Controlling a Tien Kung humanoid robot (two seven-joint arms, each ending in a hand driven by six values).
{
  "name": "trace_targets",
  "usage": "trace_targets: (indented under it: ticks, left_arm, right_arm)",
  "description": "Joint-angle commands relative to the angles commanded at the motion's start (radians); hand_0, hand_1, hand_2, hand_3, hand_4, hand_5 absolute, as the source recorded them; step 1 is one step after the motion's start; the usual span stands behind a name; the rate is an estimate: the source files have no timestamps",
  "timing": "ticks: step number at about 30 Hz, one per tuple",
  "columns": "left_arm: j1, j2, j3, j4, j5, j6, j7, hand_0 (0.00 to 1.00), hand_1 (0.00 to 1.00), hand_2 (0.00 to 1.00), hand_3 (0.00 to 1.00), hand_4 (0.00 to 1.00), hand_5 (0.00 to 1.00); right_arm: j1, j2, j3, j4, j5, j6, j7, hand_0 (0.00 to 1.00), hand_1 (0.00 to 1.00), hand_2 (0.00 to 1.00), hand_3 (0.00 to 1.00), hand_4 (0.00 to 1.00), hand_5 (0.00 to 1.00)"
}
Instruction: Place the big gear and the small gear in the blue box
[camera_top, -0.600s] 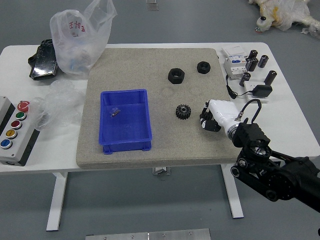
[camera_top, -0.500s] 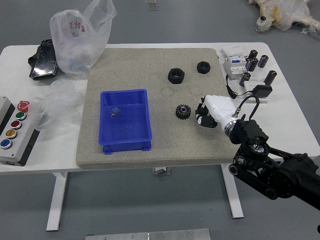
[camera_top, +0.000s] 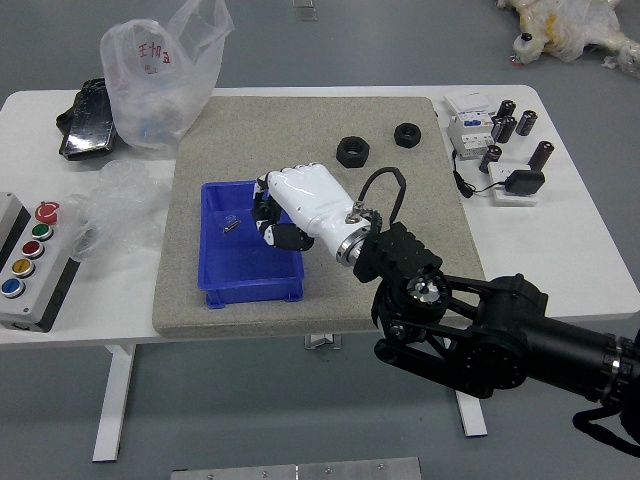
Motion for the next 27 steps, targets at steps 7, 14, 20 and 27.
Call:
trace_targets:
  ticks: [7, 14, 20, 27]
  left_arm:
    - [0.002, 0.001, -0.005, 0.0, 0.005, 0.0, 0.002, 0.709, 0.527, 0.534, 0.693, 0.708, 0.552]
    - [0.001, -0.002, -0.005, 0.0, 0.005, 0.0, 0.002, 0.709, 0.526, 0.534, 0.693, 0.71, 0.555]
    - [-0.001, -0.002, -0.002, 0.0, 0.001, 0.0, 0.0, 0.709, 0.525, 0.534, 0.694, 0.71, 0.556]
    - [0.001, -0.004, -0.006, 0.0, 0.005, 0.0, 0.002, 0.708, 0.527, 0.534, 0.695, 0.711, 0.557]
  right_arm:
    - [0.001, 0.035, -0.054, -0.045, 0.011, 0.042, -0.014, 0.532, 0.787, 0.835, 0.784, 0.436, 0.268]
    - [-0.006, 0.033, -0.058, -0.051, 0.016, 0.054, -0.02, 0.564, 0.833, 0.894, 0.903, 0.667, 0.321]
    - [-0.014, 0.009, -0.001, -0.039, 0.039, 0.017, 0.005, 0.579, 0.839, 0.903, 0.92, 0.759, 0.37]
    - [-0.01, -0.053, 0.14, -0.127, 0.058, -0.002, 0.007, 0.565, 0.808, 0.871, 0.892, 0.763, 0.366]
